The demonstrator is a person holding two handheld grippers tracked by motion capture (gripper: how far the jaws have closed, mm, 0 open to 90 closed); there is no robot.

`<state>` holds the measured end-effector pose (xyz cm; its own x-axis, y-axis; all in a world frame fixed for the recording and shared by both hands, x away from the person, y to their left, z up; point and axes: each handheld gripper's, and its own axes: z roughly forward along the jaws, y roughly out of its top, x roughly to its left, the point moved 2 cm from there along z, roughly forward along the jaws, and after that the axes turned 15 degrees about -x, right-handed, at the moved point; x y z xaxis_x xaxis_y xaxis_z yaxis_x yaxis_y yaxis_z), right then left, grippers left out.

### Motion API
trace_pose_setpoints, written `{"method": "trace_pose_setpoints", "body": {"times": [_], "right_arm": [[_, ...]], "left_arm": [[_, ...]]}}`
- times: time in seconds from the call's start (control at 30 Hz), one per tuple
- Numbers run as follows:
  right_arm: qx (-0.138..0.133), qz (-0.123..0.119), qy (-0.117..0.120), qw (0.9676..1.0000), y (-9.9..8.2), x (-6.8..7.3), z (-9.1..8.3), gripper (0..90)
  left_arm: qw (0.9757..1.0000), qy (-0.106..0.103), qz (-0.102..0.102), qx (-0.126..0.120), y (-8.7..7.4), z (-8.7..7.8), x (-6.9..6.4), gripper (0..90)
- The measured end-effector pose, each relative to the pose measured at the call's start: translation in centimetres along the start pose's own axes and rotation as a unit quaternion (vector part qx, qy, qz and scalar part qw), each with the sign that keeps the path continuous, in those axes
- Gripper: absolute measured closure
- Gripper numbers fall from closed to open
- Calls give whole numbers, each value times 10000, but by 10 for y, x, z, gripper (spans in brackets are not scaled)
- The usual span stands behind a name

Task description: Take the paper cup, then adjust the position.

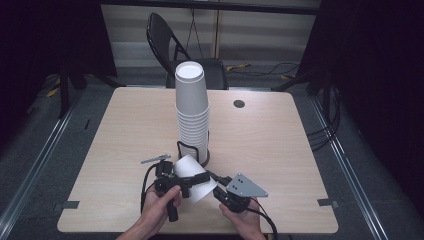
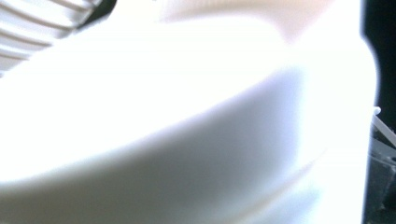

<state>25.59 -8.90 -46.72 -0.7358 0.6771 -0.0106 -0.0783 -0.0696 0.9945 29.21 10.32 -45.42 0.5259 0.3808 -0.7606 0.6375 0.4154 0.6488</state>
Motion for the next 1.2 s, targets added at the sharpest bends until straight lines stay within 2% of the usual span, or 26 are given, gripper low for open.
{"method": "trace_pose_setpoints", "body": {"times": [0.3,0.37,0.43,0.47,0.6,0.7,0.8,0.87,0.93,1.03,1.07,1.1,1.2], "right_arm": [[142,105,97,9998,-1,-1,-1,862],[199,100,173,9996,-1,0,-4,862],[218,135,191,9995,0,1,-6,862],[234,140,210,9994,0,1,-7,862],[347,68,225,9991,3,-2,-11,862],[461,84,120,9988,5,-8,-17,862],[559,132,12,9983,4,-14,-23,862],[608,265,-126,9977,2,-21,-27,862],[666,288,-122,9973,2,-22,-27,861],[814,371,-109,9959,4,-26,-28,861],[923,406,-113,9948,5,-28,-29,861],[923,406,-113,9948,5,-28,-29,861],[1078,459,-144,9930,5,-33,-30,861]], "left_arm": [[9998,50,148,-126,9,-5,6,79],[9991,51,385,-196,11,-9,5,83],[9991,63,364,-206,12,-9,5,92],[9983,128,486,-303,15,-10,5,105],[9977,186,510,-404,21,-12,5,156],[9965,204,623,-527,25,-14,5,154],[9933,271,975,-554,28,-17,5,154],[9896,348,1290,-540,28,-17,4,154],[9888,356,1346,-540,27,-16,3,154],[9854,341,1597,-476,26,-16,1,154],[9833,345,1722,-475,26,-16,0,154],[9833,345,1722,-475,26,-16,0,154],[9785,363,1993,-401,25,-15,1,155]]}}
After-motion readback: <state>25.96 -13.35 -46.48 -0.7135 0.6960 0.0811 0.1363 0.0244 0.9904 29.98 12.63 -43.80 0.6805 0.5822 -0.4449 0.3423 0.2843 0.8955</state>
